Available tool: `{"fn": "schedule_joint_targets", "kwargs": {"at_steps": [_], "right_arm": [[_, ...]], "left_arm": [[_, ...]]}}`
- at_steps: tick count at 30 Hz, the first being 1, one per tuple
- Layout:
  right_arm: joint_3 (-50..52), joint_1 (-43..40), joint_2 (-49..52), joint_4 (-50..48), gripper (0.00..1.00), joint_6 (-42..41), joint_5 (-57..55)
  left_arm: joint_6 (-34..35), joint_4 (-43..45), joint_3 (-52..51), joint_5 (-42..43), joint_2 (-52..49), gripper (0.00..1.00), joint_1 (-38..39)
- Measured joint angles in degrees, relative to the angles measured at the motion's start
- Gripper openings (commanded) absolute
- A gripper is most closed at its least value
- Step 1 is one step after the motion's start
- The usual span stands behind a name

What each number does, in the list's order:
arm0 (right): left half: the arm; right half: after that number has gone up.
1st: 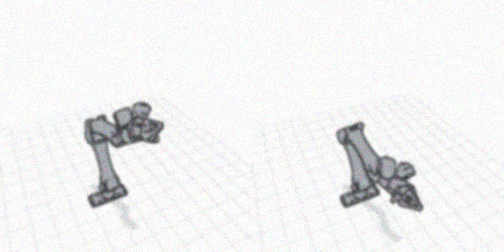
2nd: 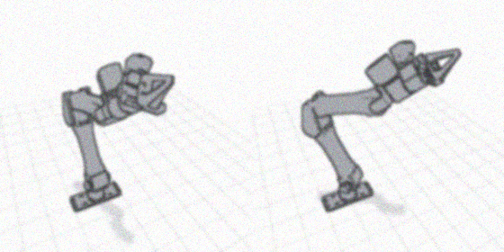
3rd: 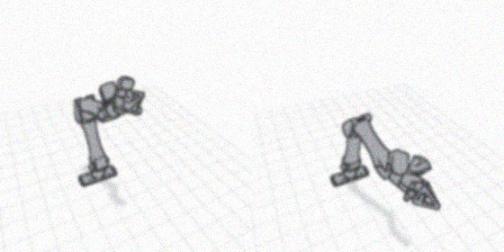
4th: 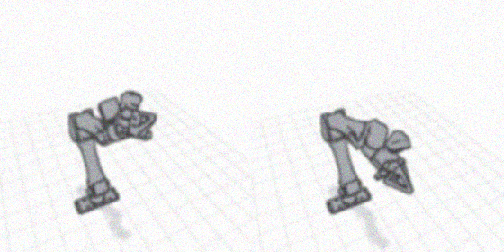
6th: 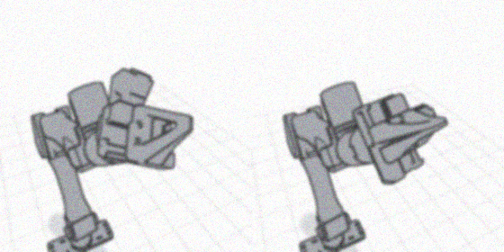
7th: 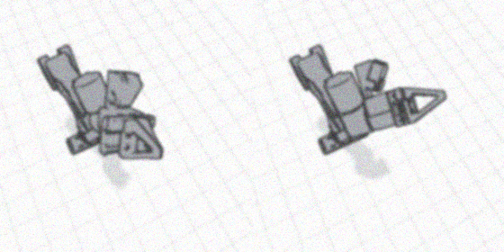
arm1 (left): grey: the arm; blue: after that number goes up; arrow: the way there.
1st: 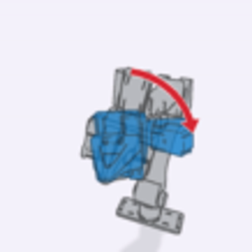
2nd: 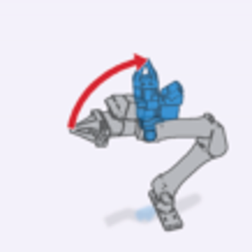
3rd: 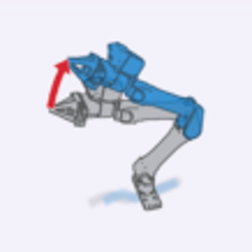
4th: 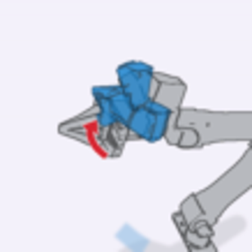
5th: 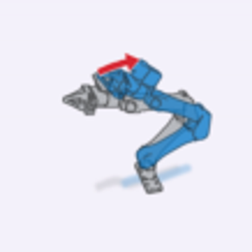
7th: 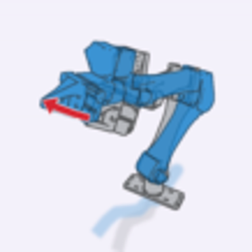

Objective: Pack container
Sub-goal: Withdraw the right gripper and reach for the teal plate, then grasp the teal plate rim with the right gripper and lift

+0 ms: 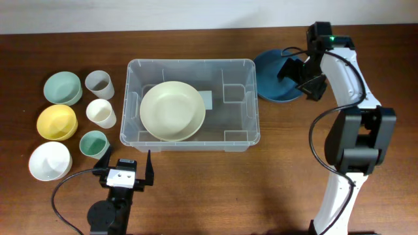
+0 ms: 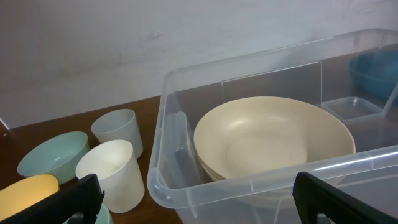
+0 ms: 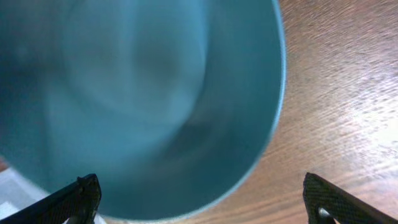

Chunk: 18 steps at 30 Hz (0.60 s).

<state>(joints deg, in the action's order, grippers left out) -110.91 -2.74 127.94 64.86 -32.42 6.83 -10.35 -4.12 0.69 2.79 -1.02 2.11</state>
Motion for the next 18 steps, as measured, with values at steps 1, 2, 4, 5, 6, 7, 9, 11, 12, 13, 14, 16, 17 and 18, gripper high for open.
{"fn": "schedule_joint_targets", "kwargs": {"at_steps": [1,2,4,5,6,7,9,11,12,13,14,16,17,18], "right_arm": [[0.07,-0.07,0.66,-0.22,0.99,-0.13,0.02],[0.15,-0.11,1.22,-0.42,0.99,-0.17,0.02],[0.26,-0.11,2.69,-0.85,0.99,-0.35,0.04],[0.37,-0.11,3.52,-1.16,0.99,-0.37,0.15],[0.48,-0.11,4.07,-1.44,0.99,-0.42,0.17],[0.5,-0.11,4.59,-1.7,0.99,-0.42,0.17],[0.52,-0.11,5.11,-2.25,0.99,-0.5,0.17],[0.52,-0.11,5.27,-2.73,0.99,-0.57,0.2],[0.52,-0.11,5.29,-2.93,0.99,-0.55,0.17],[0.52,-0.11,5.31,-3.23,0.99,-0.57,0.2],[0.52,-0.11,5.31,-3.48,0.94,-0.59,0.17],[0.52,-0.11,5.38,-3.69,0.72,-0.5,0.17],[0.52,-0.11,5.42,-3.69,0.6,-0.26,0.17],[0.52,-0.11,5.44,-3.69,0.49,-0.52,0.2]], "left_arm": [[-0.02,0.0,0.0,0.0,0.0,1.0,0.0],[0.0,0.0,0.0,0.0,0.0,1.0,0.0],[0.0,0.0,0.0,0.0,0.0,1.0,0.0],[0.0,0.0,0.0,0.0,0.0,1.0,0.0],[0.0,0.0,0.0,0.0,0.0,1.0,0.0],[-0.02,0.0,0.0,0.0,0.0,1.0,0.0],[0.0,0.0,0.0,0.0,0.0,1.0,0.0],[0.0,0.0,0.0,0.0,0.0,1.0,0.0],[0.0,0.0,0.0,0.0,0.0,1.0,0.0],[-0.02,0.0,0.0,0.0,0.0,1.0,0.0],[0.0,0.0,0.0,0.0,0.0,1.0,0.0],[0.0,0.0,0.0,0.0,0.0,1.0,0.0],[0.0,0.0,0.0,0.0,0.0,1.0,0.0],[-0.02,0.0,0.0,0.0,0.0,1.0,0.0]]}}
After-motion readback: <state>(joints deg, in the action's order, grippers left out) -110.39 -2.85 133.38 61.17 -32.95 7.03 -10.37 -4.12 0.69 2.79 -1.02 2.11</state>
